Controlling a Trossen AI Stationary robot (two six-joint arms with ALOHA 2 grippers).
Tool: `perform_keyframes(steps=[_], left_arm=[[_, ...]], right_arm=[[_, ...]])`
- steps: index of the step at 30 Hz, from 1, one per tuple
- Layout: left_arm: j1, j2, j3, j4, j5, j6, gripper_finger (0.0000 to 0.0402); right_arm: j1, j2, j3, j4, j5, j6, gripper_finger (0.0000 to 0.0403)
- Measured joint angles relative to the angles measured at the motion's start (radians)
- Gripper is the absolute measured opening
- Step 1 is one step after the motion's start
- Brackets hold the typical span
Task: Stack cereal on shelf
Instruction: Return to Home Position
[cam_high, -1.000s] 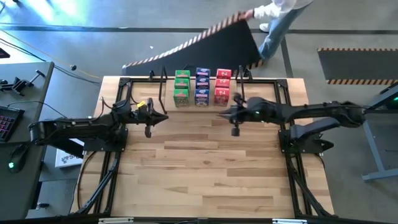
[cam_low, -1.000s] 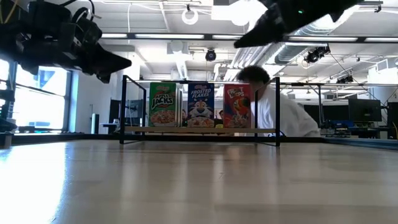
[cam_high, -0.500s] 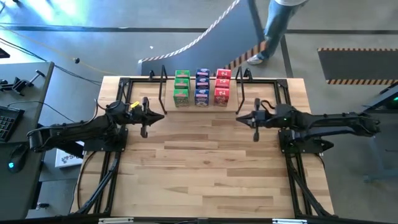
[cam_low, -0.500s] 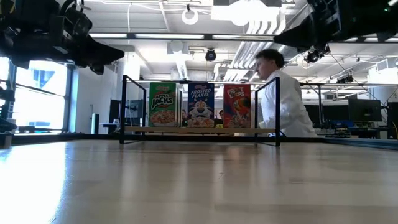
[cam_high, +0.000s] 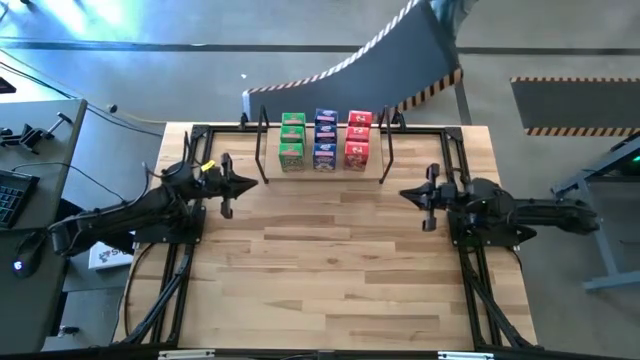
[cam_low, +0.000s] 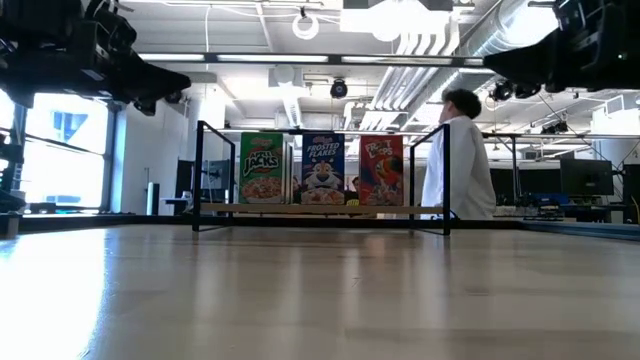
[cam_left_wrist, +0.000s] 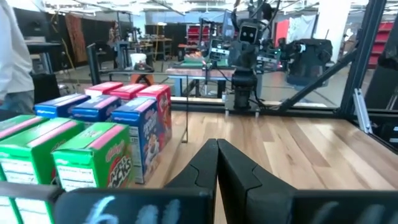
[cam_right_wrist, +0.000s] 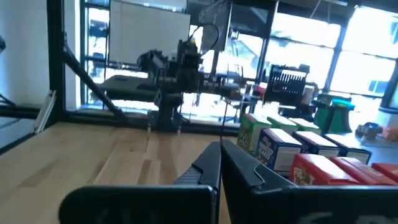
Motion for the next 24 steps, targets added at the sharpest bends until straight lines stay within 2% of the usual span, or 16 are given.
perform_keyframes(steps=[7,12,16,20,24], left_arm=[[0.019,-0.143,-0.065,-0.022,-0.005,-0.022,0.0000],[0.032,-0.261,-0.071,-0.135,-0.029,-0.028,0.0000],[0.032,-0.359,-0.070,-0.195,-0.032,-0.019,0.0000],[0.032,-0.356,-0.070,-0.186,-0.032,-0.009,0.0000],[0.032,-0.356,-0.070,-0.202,-0.040,-0.015,0.0000]], right_arm=[[0.000,-0.244,-0.022,-0.188,0.010,0.022,0.0000],[0.000,-0.243,-0.022,-0.221,0.073,0.022,0.0000],[0.000,-0.243,-0.022,-0.245,0.080,0.028,0.0000],[0.000,-0.244,-0.061,-0.176,0.105,0.061,0.0000],[-0.002,-0.239,-0.061,-0.225,0.121,0.099,0.0000]])
